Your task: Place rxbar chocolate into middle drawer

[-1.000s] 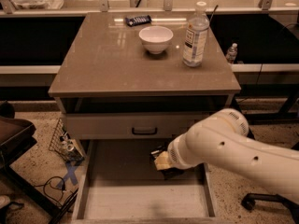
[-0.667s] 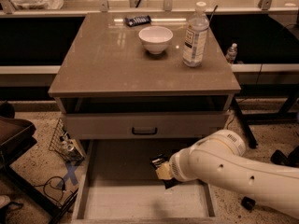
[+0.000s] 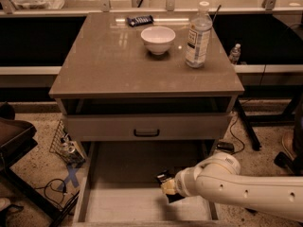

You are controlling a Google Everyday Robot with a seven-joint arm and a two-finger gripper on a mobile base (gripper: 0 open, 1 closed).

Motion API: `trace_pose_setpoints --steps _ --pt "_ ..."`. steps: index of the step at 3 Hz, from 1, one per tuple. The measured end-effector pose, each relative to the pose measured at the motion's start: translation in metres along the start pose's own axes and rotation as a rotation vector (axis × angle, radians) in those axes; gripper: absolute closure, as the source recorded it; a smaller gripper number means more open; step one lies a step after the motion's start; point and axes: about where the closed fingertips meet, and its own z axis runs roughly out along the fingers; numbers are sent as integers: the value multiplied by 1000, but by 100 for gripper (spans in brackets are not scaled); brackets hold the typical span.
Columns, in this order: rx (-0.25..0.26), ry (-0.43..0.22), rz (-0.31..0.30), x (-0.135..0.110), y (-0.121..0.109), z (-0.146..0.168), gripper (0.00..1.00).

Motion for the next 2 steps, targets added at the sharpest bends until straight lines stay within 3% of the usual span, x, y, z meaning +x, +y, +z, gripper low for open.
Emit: trace_pose_setpoints --steps 2 --pt "-35 56 91 28 -16 58 100"
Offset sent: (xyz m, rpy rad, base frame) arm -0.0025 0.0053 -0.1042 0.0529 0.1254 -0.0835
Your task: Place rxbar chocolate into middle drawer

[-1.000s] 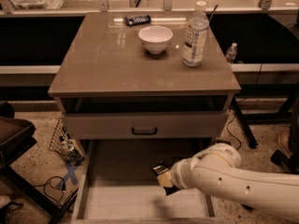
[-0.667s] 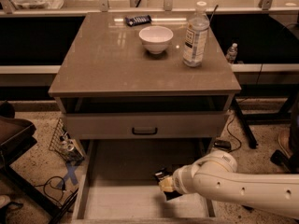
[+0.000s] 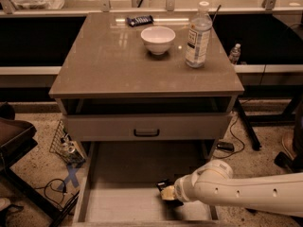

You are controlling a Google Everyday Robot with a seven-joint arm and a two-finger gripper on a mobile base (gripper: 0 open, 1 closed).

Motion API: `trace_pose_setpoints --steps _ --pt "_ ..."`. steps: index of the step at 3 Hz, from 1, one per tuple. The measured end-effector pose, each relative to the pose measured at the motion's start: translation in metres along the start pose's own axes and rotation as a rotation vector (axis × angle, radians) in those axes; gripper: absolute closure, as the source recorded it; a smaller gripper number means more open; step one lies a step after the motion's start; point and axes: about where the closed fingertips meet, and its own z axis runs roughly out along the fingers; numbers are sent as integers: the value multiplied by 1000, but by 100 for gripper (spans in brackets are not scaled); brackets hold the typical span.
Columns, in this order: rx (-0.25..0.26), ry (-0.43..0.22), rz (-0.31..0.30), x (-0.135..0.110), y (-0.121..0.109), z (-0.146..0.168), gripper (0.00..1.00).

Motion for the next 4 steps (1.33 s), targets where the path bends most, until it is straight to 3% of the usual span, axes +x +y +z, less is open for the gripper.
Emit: trace_pose_setpoints --steps 4 --pt "-5 7 -3 2 2 4 5"
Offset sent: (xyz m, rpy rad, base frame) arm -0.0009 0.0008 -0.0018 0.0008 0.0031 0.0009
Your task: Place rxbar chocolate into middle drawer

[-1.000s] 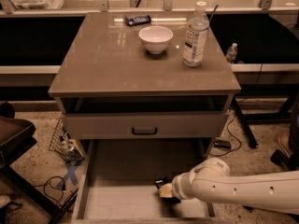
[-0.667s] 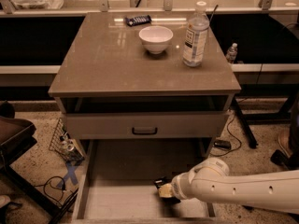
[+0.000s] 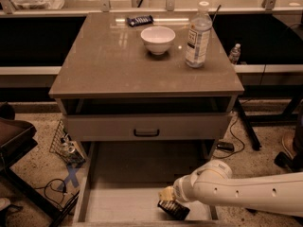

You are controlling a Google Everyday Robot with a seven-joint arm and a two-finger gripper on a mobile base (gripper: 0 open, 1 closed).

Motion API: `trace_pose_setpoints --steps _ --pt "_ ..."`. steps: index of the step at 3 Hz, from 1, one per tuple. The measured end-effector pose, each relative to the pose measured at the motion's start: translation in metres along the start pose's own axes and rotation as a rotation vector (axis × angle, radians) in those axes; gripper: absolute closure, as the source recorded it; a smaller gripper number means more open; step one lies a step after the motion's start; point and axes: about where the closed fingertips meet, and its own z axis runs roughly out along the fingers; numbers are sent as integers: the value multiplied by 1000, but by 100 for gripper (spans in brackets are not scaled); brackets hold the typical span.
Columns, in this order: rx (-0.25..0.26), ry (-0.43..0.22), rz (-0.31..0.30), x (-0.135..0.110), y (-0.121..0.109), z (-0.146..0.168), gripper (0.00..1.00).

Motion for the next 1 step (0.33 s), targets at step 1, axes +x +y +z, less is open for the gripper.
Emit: trace_pose_setpoints --steps 1 --pt "-1 1 -1 0 0 0 0"
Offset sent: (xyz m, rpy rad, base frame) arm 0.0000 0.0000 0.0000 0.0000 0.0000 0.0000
